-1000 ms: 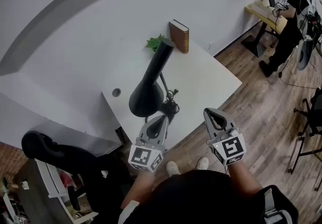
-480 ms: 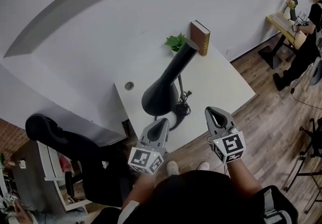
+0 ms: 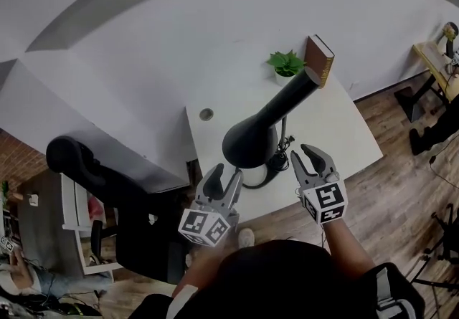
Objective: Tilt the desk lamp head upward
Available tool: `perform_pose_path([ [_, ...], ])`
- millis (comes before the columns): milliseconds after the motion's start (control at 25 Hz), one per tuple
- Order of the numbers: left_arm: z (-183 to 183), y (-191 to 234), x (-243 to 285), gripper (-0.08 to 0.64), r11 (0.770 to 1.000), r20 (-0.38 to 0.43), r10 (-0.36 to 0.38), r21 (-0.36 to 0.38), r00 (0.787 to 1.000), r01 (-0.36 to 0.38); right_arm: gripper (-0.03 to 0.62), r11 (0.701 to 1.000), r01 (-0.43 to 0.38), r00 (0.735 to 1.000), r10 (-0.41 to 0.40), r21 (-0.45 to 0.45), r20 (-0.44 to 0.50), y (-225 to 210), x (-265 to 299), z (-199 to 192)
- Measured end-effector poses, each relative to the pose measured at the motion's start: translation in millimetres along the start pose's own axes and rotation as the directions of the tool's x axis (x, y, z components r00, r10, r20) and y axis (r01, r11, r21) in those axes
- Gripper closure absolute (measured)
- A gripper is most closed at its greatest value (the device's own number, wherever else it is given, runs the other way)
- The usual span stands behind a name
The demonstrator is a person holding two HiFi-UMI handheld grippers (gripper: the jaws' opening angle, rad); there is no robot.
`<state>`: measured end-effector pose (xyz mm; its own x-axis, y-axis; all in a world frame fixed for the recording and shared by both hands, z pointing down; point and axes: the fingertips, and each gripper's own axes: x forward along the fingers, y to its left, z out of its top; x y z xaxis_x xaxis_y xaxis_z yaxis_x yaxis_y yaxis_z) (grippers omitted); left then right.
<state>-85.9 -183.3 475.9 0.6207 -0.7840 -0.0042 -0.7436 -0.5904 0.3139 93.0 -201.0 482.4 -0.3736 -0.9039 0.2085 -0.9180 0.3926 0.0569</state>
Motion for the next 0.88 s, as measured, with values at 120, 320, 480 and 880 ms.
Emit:
perform_pose_path([
  [120,1.0,11.2,3.5,0.342,0.996,0.021,0.051,-0.072,0.998,-0.049,0.509,1.000,-0.024,1.000,0.024,-0.001,-0.013,-6.3,15.8,-3.1],
  [320,0.2,24.7,9.7,0.324,0.974,0.027,0.076,-0.214,0.997,-0.069,0.505,0.999,-0.053,0.998,0.052,-0.012,-0.030,-6.6,39.4,-7.7],
  [480,-1.6,27.4,16.2,0.322,0.955,0.037,0.072,-0.290,0.997,-0.058,0.497,0.997,-0.077,0.996,0.075,-0.029,-0.040,-6.9,52.5,-10.2],
  [880,-6.4,31.2,30.1,0.324,0.814,0.107,0.025,-0.579,0.994,0.042,0.495,0.995,-0.099,0.994,0.098,-0.010,-0.049,-1.5,66.7,-19.1],
])
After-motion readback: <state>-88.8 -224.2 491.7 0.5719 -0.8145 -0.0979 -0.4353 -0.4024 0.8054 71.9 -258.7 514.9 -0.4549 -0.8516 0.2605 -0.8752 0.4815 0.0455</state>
